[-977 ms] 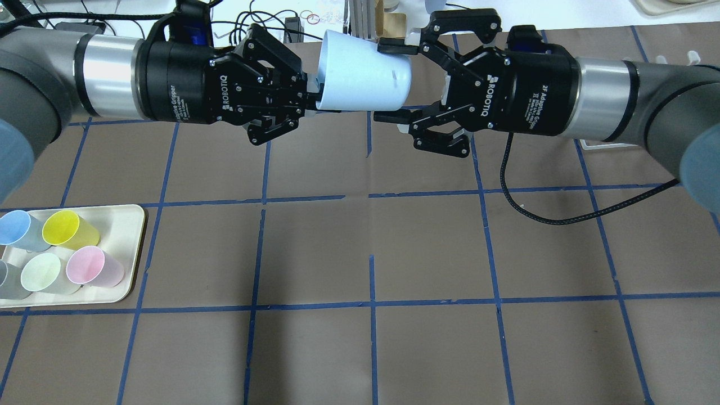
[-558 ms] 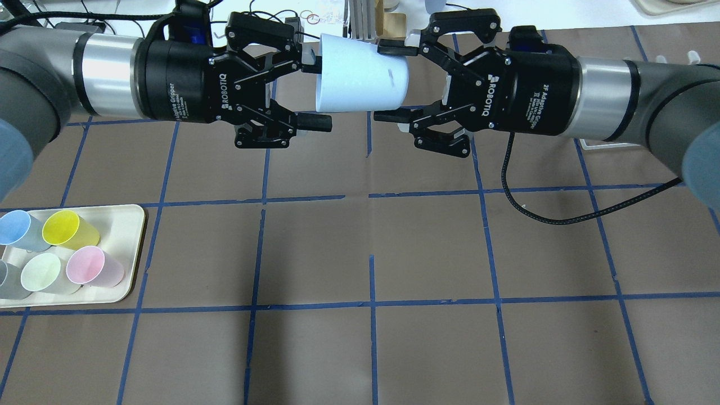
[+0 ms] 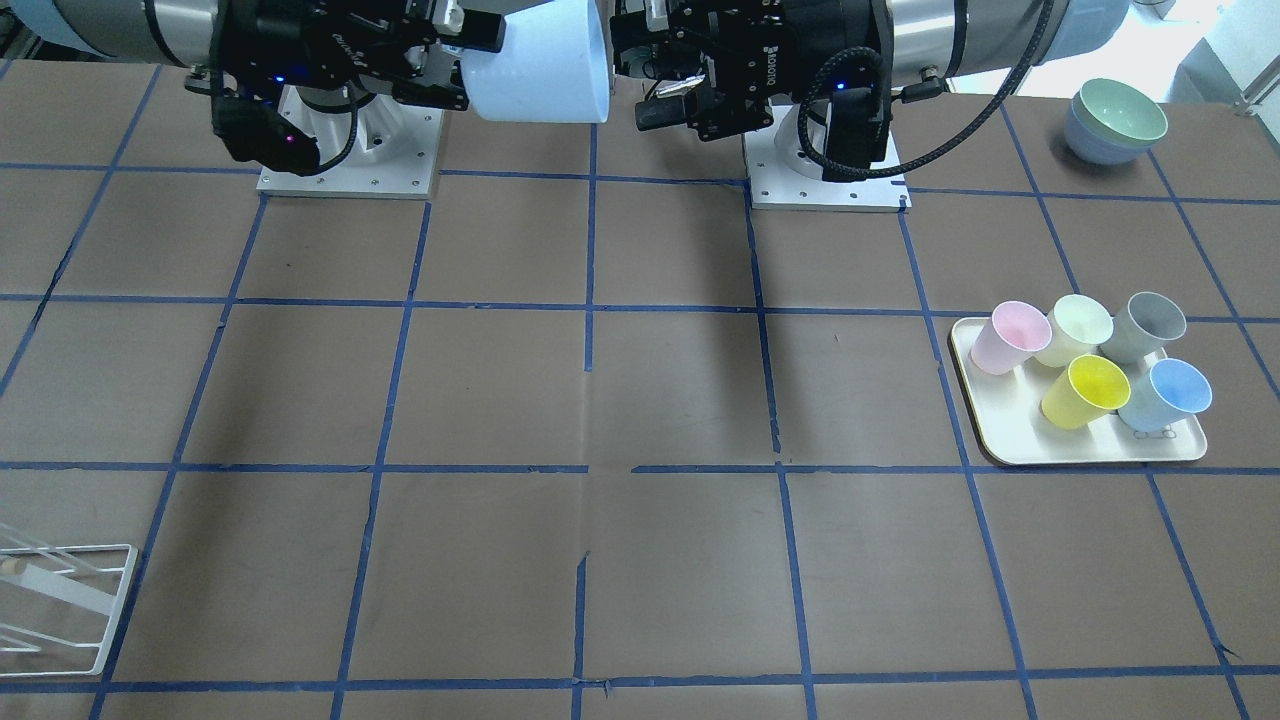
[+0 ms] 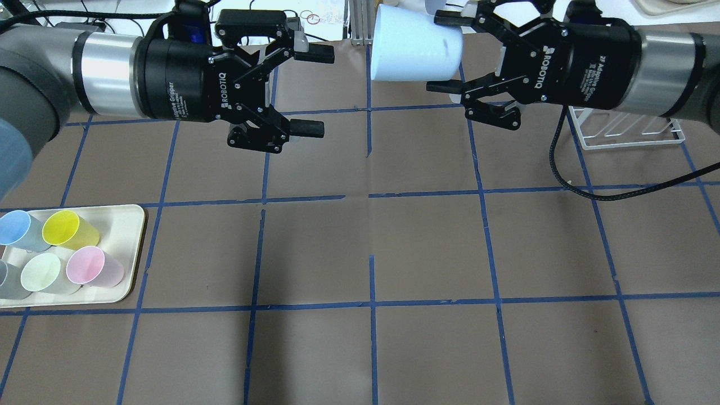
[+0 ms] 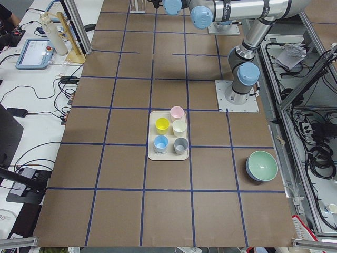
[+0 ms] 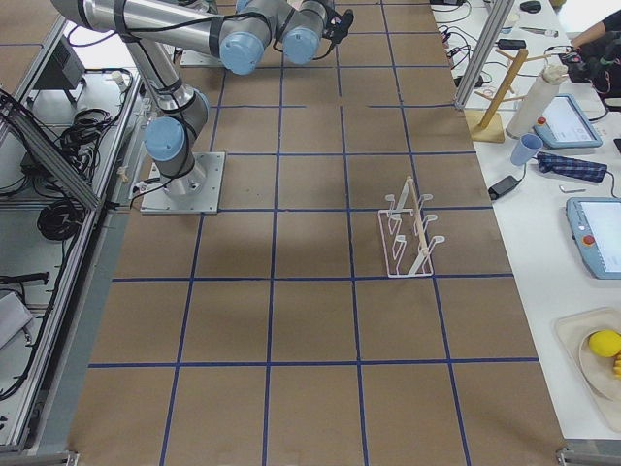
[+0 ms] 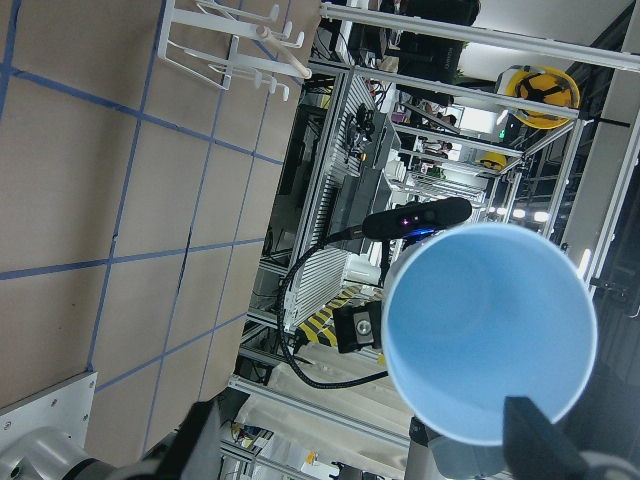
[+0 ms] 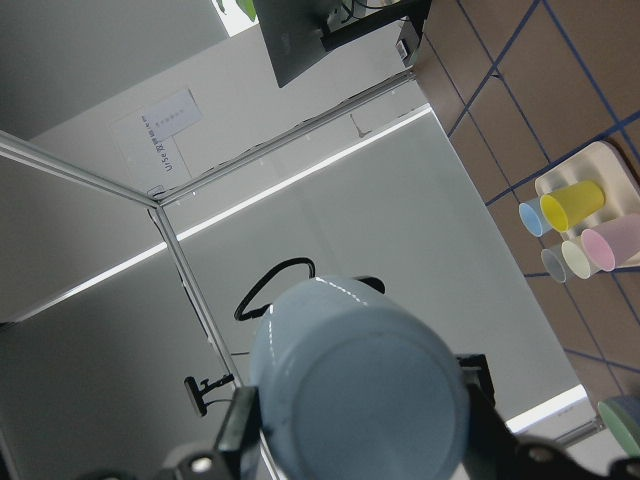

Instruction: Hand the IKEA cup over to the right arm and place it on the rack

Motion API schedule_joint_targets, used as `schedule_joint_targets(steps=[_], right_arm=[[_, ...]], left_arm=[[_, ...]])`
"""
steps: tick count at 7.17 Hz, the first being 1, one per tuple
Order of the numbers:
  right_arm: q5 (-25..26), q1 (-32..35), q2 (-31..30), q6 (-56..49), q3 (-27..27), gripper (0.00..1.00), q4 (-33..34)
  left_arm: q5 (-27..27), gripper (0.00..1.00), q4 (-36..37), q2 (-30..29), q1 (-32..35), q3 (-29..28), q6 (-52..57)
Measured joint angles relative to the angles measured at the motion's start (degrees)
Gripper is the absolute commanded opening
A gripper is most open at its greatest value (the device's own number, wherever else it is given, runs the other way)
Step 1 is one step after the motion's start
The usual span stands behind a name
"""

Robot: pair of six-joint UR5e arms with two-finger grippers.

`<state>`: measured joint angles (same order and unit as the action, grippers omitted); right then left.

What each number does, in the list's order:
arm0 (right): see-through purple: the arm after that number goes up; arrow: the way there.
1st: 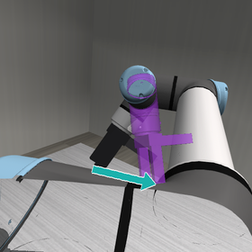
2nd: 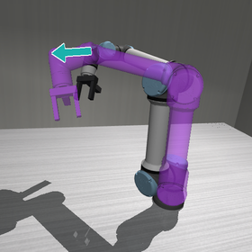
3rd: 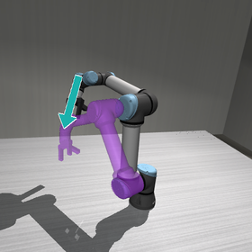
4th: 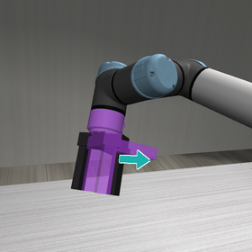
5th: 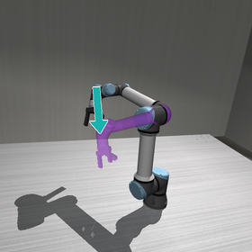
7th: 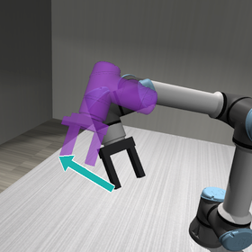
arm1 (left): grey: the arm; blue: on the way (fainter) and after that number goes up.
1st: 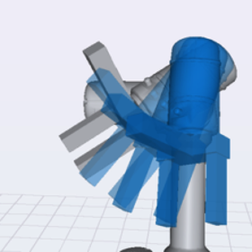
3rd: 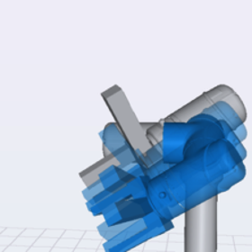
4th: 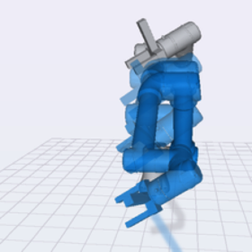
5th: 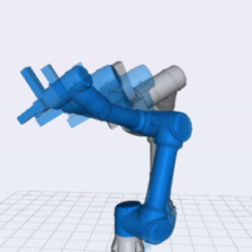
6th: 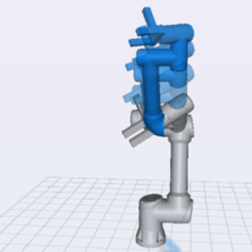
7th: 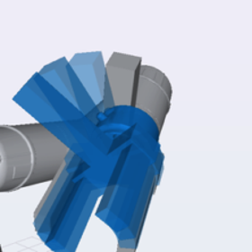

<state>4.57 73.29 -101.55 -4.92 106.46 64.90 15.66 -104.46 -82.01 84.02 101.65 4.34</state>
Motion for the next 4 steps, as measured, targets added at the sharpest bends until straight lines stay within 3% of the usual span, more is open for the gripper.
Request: schedule_joint_targets(steps=[2,4], right_arm=[[7.6,-4.9,0.2,-0.2,-1.0,0.02,1.0],[24.6,-7.9,0.6,-0.9,-2.6,0.01,5.9]], left_arm=[[10.4,1.00,5.1,-0.7,0.0,-0.6,-3.4],[25.7,1.00,10.9,-1.0,0.2,-0.7,-7.5]])
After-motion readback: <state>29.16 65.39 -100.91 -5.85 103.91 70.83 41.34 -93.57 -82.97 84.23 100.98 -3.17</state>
